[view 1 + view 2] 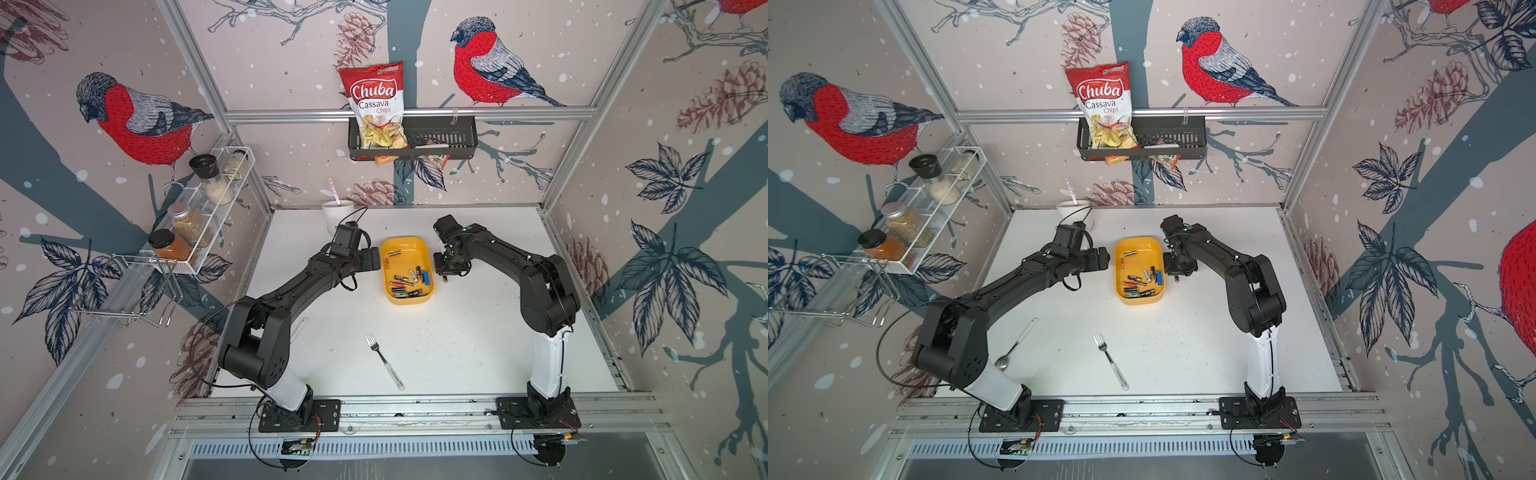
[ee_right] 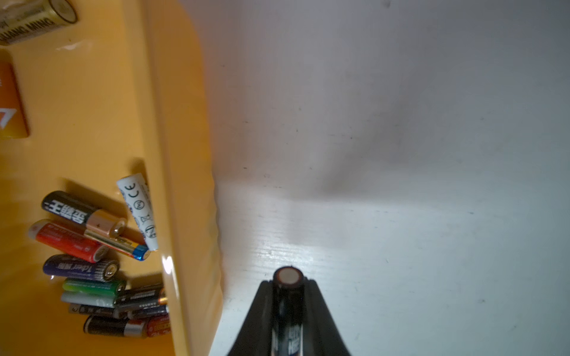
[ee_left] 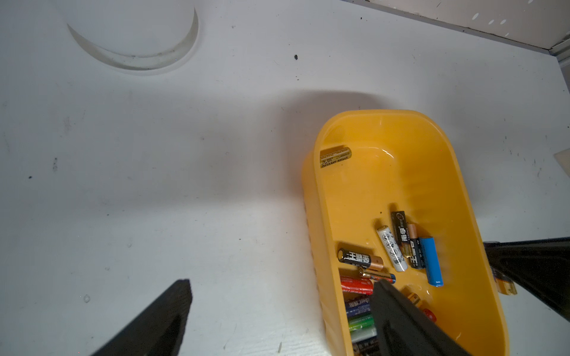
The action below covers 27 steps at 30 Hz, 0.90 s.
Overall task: Take the batteries out of the storage box
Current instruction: Place the battery at the center of the board.
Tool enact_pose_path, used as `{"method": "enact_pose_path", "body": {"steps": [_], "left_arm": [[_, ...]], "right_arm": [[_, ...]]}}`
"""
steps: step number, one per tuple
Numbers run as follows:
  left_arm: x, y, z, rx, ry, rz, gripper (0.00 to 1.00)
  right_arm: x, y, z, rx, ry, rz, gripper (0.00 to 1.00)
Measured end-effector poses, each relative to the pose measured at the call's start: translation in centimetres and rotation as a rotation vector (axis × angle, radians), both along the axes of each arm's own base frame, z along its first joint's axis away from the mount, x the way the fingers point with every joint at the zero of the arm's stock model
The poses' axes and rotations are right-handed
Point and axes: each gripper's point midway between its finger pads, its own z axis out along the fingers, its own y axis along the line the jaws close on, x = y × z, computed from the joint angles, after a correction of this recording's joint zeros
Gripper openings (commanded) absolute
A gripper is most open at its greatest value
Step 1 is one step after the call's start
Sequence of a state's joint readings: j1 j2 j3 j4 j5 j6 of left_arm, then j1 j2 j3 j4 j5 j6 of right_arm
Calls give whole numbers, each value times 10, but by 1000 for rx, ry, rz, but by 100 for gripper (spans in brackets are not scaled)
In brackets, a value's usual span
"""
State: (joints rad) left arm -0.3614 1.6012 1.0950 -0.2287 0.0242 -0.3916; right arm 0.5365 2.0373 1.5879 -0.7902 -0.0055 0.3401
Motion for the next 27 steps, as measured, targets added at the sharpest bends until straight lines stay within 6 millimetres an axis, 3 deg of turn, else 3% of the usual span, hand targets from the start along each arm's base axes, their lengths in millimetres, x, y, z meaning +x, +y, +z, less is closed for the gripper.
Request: {"method": "enact_pose_path", "body": {"steps": [16, 27], "left_arm": [[0, -17, -5, 10, 17, -34, 94], [-2, -20, -9, 20, 32, -40, 94]], "right_arm": [[5, 3, -31, -2, 6, -1, 21], [4, 2, -39, -8, 15, -1, 26]]}}
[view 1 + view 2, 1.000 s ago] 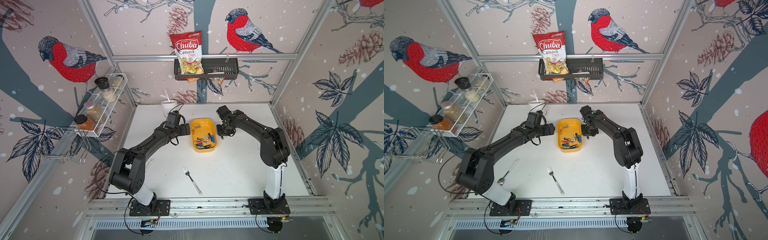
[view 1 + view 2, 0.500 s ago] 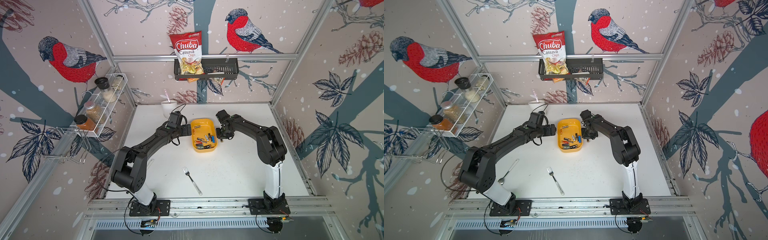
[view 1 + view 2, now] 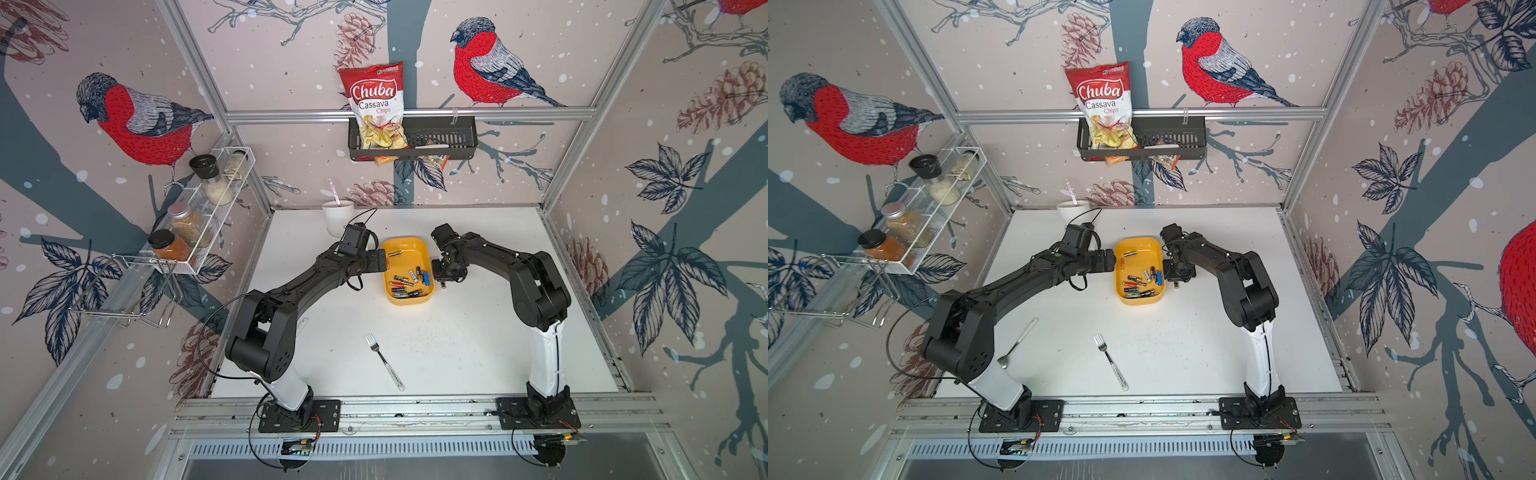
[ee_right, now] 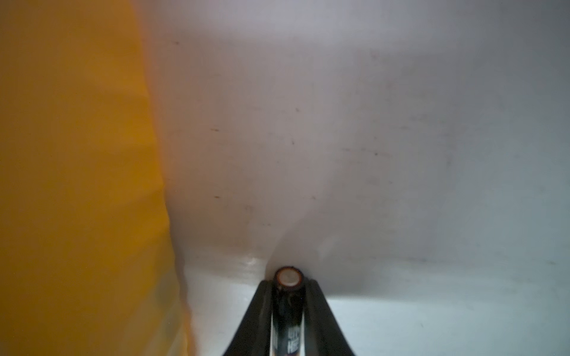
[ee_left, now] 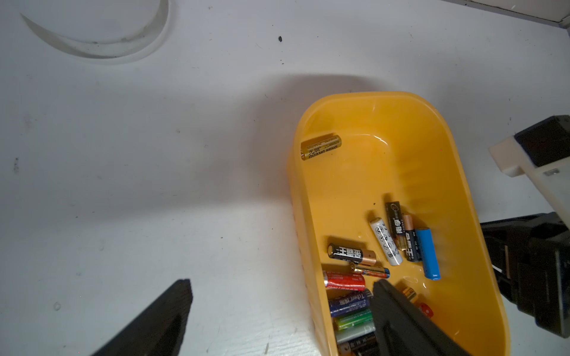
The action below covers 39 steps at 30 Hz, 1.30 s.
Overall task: Take the batteries out of the storage box
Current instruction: Place the battery at the center of the board.
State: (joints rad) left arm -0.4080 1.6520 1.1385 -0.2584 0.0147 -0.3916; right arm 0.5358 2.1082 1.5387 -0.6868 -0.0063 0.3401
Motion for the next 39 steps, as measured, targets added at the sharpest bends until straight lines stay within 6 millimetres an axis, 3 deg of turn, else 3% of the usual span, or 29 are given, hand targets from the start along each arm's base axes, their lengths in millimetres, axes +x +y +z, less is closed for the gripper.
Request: {"method": "enact_pose_path", "body": {"steps": [17, 26, 32, 39], "left_arm": [[-1, -4, 3, 11, -1, -9, 94], [-1, -14, 11, 52, -8, -38, 93], [0, -31, 15, 87, 4, -72, 93], [-2, -69, 8, 129, 33, -148, 90]], "right_arm": [[3, 1, 3, 1, -10, -1, 37], [7, 2, 17, 8, -38, -3, 42], [9, -1, 29, 5, -60, -8, 43], [18, -8, 49, 19, -95, -28, 44]]}}
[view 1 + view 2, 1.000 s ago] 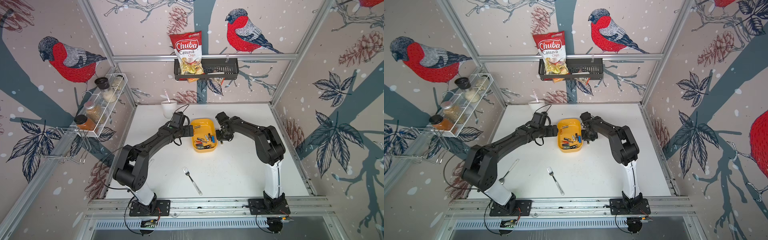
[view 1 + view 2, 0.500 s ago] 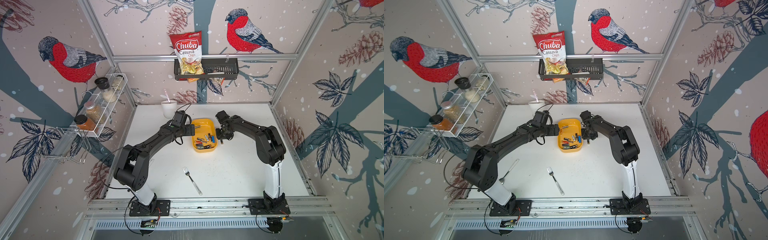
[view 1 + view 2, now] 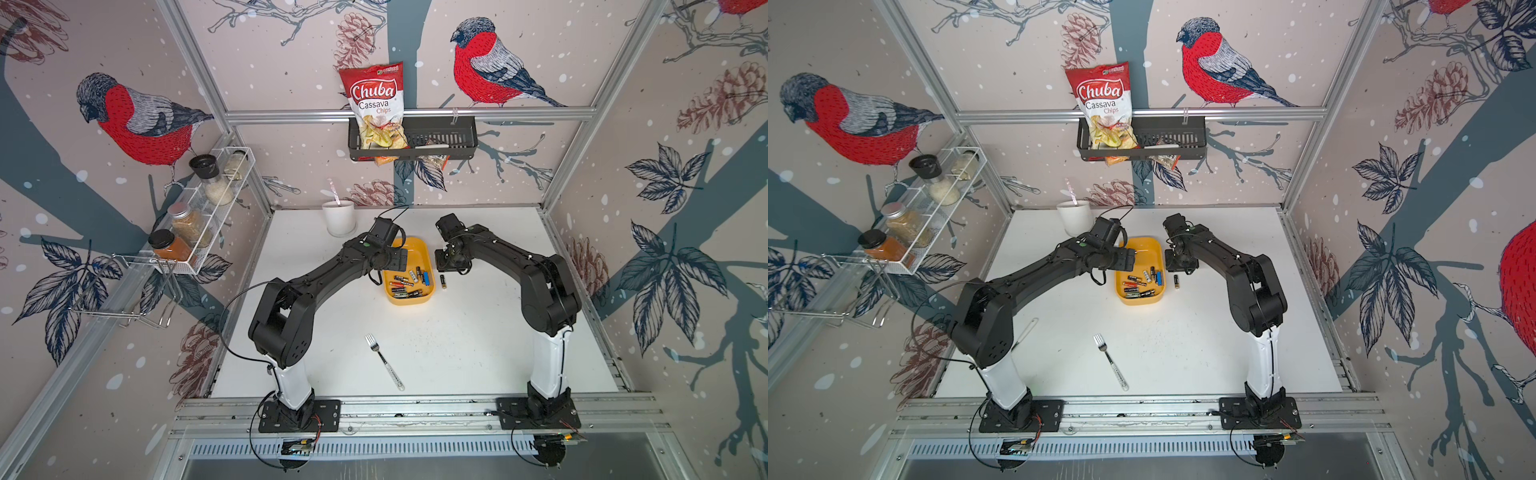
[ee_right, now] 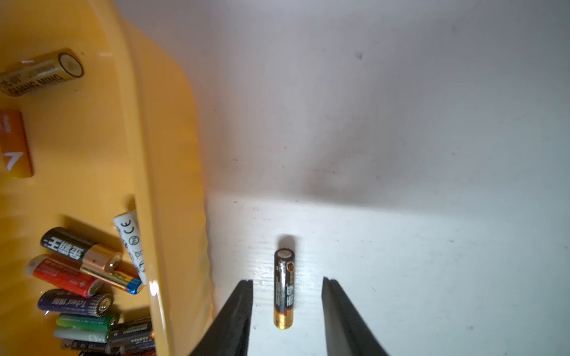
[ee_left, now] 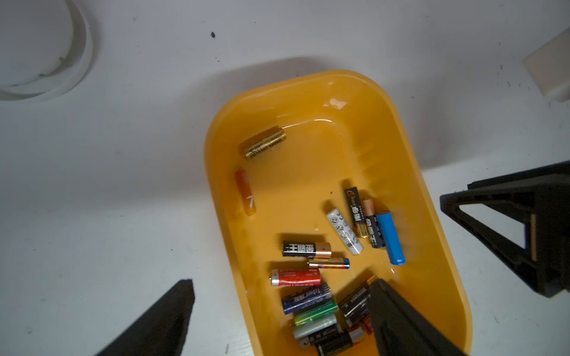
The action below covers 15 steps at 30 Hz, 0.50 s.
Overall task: Take the batteries out of the storage box
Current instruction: Place the battery at the center of the board, then pick up the battery from the storage box.
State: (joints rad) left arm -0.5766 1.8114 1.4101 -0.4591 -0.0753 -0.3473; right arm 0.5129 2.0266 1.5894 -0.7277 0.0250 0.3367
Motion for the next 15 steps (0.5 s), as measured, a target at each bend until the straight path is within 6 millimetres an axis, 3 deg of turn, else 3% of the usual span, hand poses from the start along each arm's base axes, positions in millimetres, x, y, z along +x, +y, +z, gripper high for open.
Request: {"method": "enact_pose_path", "body": {"steps": [11, 15], "left_arm": [[-7, -45, -44, 10, 107, -50, 77], [-10, -57, -54, -5, 137, -59, 63]], "right_arm": [[15, -28, 22, 10, -40, -42, 45], [18, -33, 28, 10, -53, -38, 45]]}}
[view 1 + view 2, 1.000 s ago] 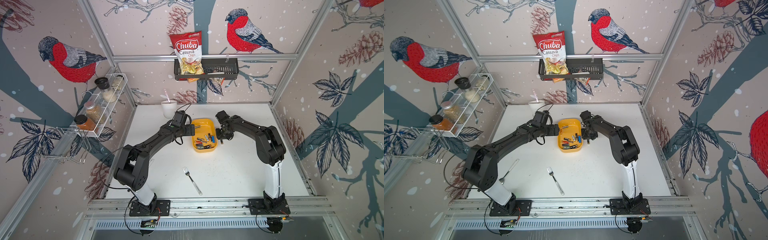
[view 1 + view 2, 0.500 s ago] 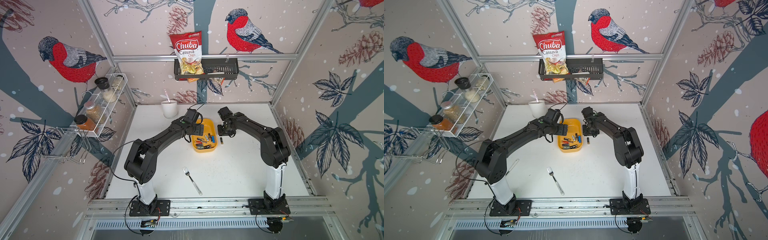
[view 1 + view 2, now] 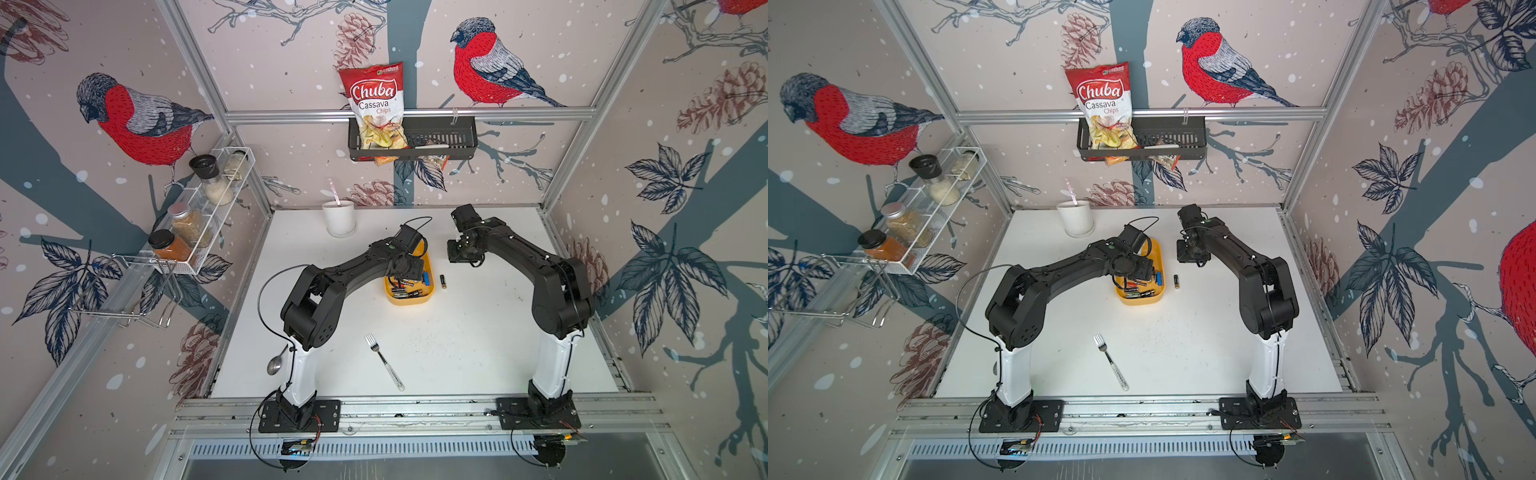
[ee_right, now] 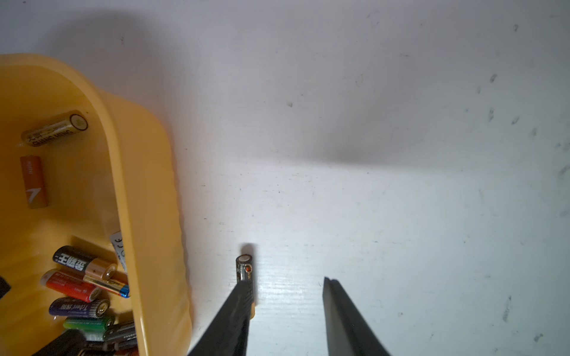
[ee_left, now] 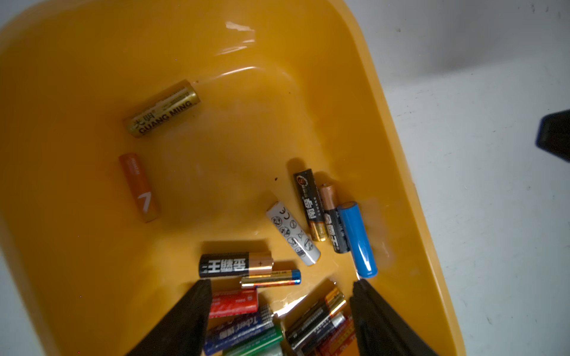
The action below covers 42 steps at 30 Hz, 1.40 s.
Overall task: Take the batteries out of the storage box
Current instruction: Pick up the battery from the storage box.
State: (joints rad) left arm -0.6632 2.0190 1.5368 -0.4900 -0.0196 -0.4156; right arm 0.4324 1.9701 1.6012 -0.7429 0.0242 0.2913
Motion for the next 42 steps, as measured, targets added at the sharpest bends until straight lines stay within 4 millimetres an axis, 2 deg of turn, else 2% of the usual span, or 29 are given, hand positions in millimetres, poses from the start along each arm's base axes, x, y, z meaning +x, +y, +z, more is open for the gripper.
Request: {"method": "enact_pose_path", "body": {"steps": [2, 4, 8, 22, 42], "left_arm": [[0, -4, -3, -9, 12, -4, 60], [1, -5, -5, -10, 19, -2, 48], [1, -5, -13, 0, 40, 5, 43], [12, -16, -30, 12, 73, 8, 35], [9, -17, -50, 38, 125, 1, 18]], "right_arm": [[0, 0, 0, 4, 1, 1, 45], [0, -1, 1, 4, 0, -1, 45], [1, -3, 3, 8, -2, -4, 45], [1, -7, 5, 14, -1, -8, 45], [0, -6, 6, 21, 5, 0, 46]]}}
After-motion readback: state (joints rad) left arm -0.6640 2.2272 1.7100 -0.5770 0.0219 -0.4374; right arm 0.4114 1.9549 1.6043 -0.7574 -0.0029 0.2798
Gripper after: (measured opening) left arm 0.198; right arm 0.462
